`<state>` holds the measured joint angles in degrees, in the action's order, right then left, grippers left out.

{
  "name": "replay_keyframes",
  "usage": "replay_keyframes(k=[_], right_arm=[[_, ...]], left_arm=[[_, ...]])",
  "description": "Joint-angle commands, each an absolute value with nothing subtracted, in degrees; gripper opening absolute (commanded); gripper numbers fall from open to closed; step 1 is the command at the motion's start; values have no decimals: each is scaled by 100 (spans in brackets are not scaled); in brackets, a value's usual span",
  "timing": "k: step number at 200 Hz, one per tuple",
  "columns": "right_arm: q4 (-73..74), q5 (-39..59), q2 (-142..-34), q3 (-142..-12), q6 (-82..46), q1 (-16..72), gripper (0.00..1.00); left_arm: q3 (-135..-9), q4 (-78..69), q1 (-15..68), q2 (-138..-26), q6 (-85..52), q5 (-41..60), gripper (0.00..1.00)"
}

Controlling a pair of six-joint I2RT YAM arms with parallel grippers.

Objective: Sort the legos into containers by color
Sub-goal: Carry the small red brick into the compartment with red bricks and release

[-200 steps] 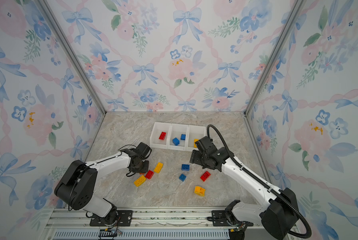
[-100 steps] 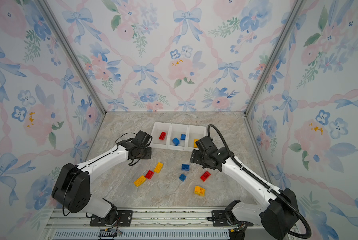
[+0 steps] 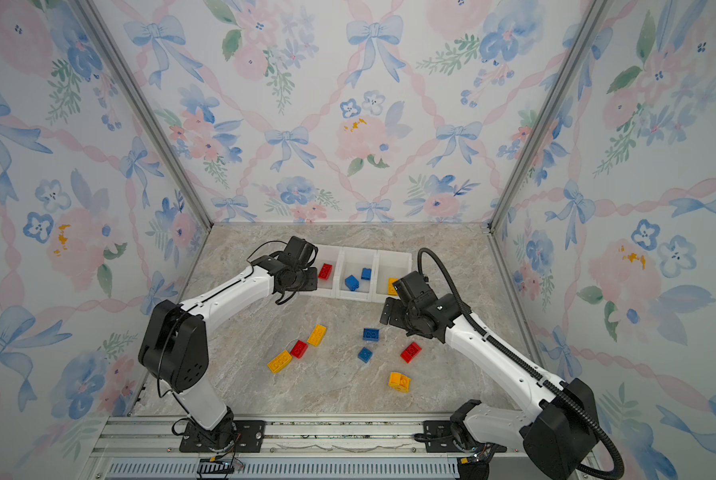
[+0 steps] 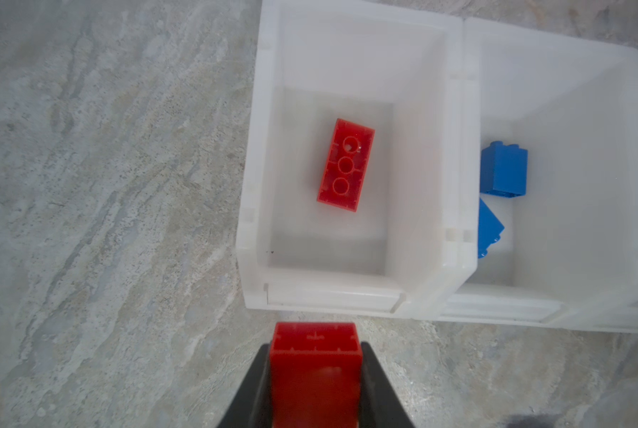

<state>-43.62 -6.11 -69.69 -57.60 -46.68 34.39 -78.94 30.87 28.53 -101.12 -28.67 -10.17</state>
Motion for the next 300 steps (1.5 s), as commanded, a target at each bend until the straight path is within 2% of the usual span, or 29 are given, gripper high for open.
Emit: replay_keyframes(k=[1, 91, 132, 144, 170, 187, 300], right_arm=[[-4553, -703, -6813, -5824, -4616, 3360, 97], [-4719, -807, -6599, -5779, -4678, 3314, 97], [-4755, -840, -6500, -5713, -4737, 3312, 97], [-4759, -852, -6486, -5692, -4755, 3313, 97], [-4772, -870, -6462, -5678, -4772, 3313, 97], [-4772, -861, -6465, -5663, -4785, 3313, 97], [-4825, -800, -6664, -5599, -4800, 3318, 97]], left_arm=[[-8372, 2988, 2877, -10445, -2736, -1167, 26], [-9583, 3000, 2774, -11771, -2490, -1567, 26], [-9832, 2997, 2694, -12118, -2444, -1649, 29], [-9874, 3006, 2685, -12180, -2424, -1652, 33], [-9857, 2997, 2676, -12191, -2433, -1639, 49], [-9844, 2997, 2679, -12152, -2452, -1617, 56], [-9510, 2915, 2820, -11482, -2625, -1377, 63]])
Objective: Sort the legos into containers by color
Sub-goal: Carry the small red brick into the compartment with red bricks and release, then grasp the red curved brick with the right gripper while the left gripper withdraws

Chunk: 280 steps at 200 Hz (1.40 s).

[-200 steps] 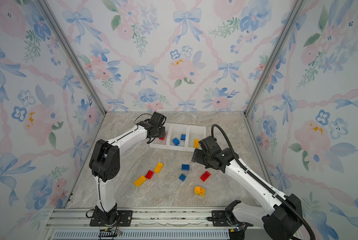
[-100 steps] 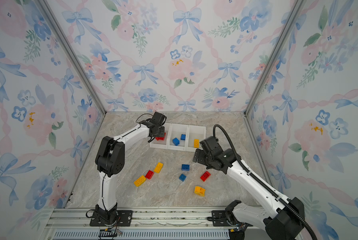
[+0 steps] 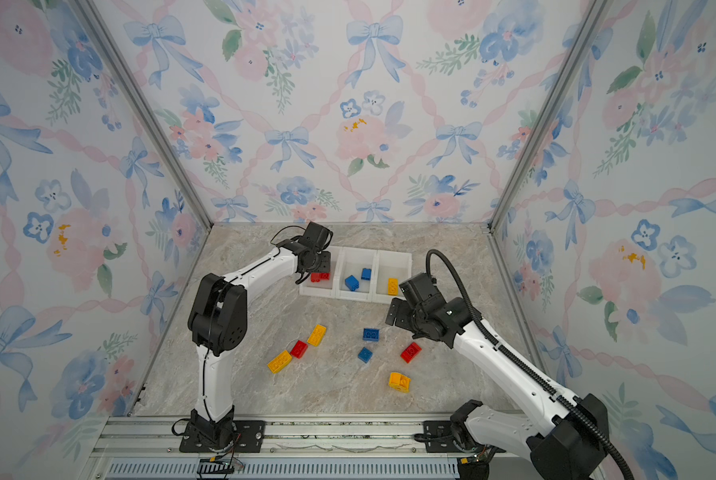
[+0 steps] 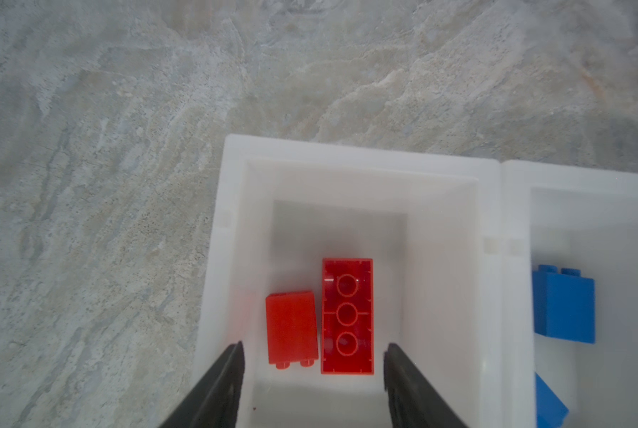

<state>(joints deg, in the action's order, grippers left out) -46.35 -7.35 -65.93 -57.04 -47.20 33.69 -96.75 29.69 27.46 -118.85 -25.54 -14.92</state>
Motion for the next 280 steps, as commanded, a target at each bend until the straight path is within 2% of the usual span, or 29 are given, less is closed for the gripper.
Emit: replay_keyframes(k=[1, 99, 191, 280], right_arm=[[-4825, -800, -6667, -5594, -4804, 3320, 97], [-4888, -804, -6930, -5230, -5488, 3322, 89], [-4135, -800, -7150, -4374, -6425, 3313, 81], [-3741, -712, -7869, -4270, -6508, 3237, 77]], left_arm=[[-9501, 2912, 2821, -11476, -2627, -1374, 64], [-8150, 2352, 2857, -10263, -2821, -918, 66], [-6498, 1848, 2852, -8808, -2940, -581, 73], [-5473, 1670, 2721, -7779, -3069, -464, 80]])
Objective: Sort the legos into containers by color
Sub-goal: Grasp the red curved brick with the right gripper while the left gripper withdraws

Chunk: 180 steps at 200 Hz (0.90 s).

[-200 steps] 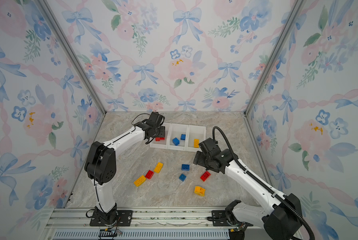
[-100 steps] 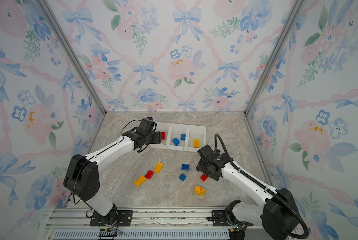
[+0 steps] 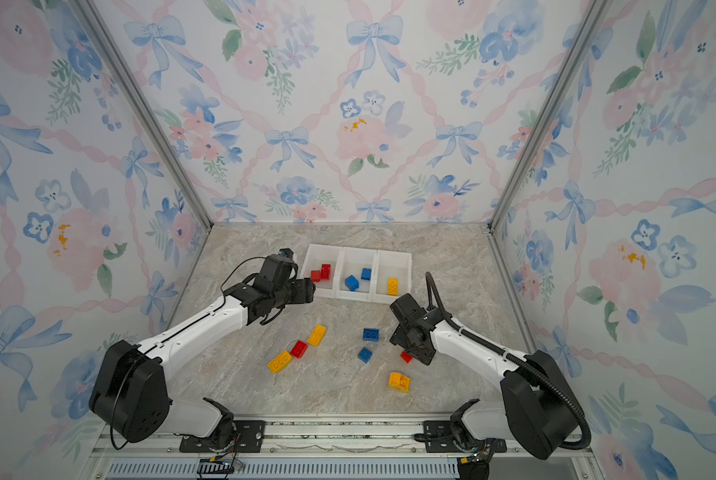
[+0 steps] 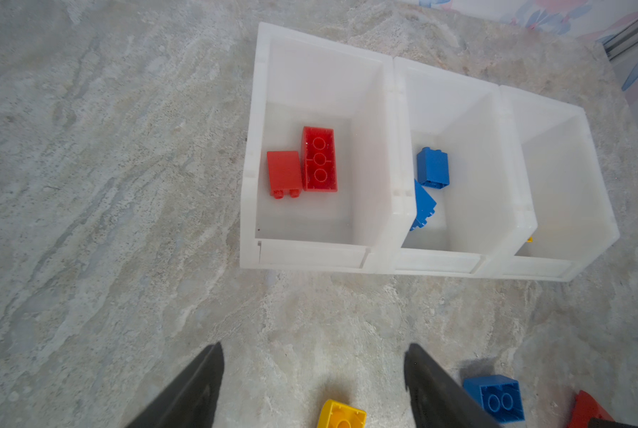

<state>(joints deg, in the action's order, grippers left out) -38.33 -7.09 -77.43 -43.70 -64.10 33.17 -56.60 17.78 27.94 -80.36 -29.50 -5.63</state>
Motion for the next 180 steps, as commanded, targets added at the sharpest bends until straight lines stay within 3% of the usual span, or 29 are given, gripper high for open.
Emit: replay_keyframes(k=[1, 116, 180], right_arm=[[-3738, -712, -7876, -4266, -6510, 3235, 77], [-3291, -695, -8266, -3996, -6565, 3181, 69], [-3332, -771, -8271, -4017, -6557, 3201, 51]], left_arm=[[-5465, 1666, 2718, -7770, -3068, -460, 80], [-5028, 1643, 2599, -7255, -3186, -500, 82], [-4847, 1644, 2541, -7018, -3236, -527, 83]])
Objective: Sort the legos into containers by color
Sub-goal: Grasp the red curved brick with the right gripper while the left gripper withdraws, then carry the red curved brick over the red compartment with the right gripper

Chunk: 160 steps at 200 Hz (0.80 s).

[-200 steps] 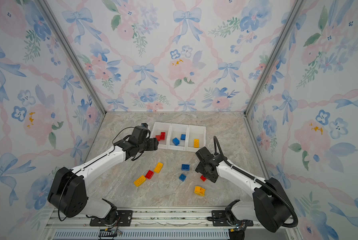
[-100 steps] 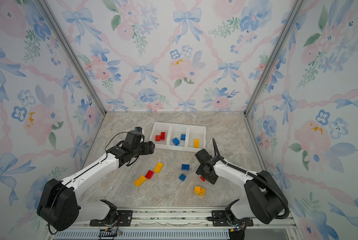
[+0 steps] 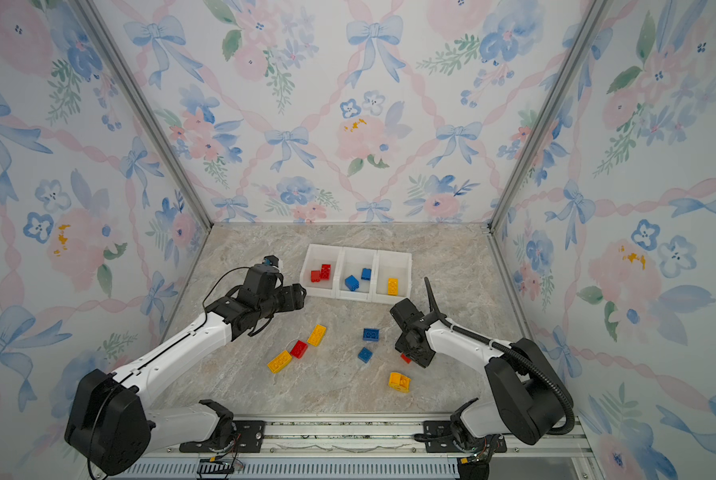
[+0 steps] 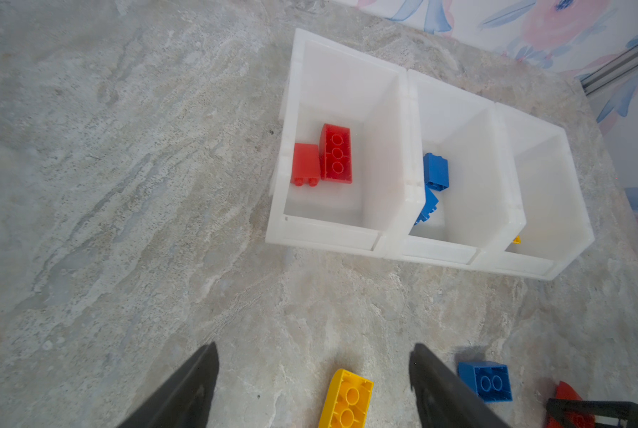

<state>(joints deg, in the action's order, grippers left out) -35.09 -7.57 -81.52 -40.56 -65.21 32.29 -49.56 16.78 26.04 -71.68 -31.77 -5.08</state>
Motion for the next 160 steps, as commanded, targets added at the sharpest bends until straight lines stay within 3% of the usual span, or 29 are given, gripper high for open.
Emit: replay_keyframes(k=[1, 83, 160], right_arm=[[-3332, -772, -8271, -4017, -6557, 3200, 51], [-3521, -955, -8262, -4237, -6536, 3411, 29], [-4109, -1481, -7967, -5269, -6191, 4077, 27]], left_arm=[[-4845, 1644, 2540, -7016, -3240, -523, 83], [-4595, 1613, 2390, -6810, -3159, -421, 85], [-4022, 1413, 2084, -6325, -3154, -11, 87]])
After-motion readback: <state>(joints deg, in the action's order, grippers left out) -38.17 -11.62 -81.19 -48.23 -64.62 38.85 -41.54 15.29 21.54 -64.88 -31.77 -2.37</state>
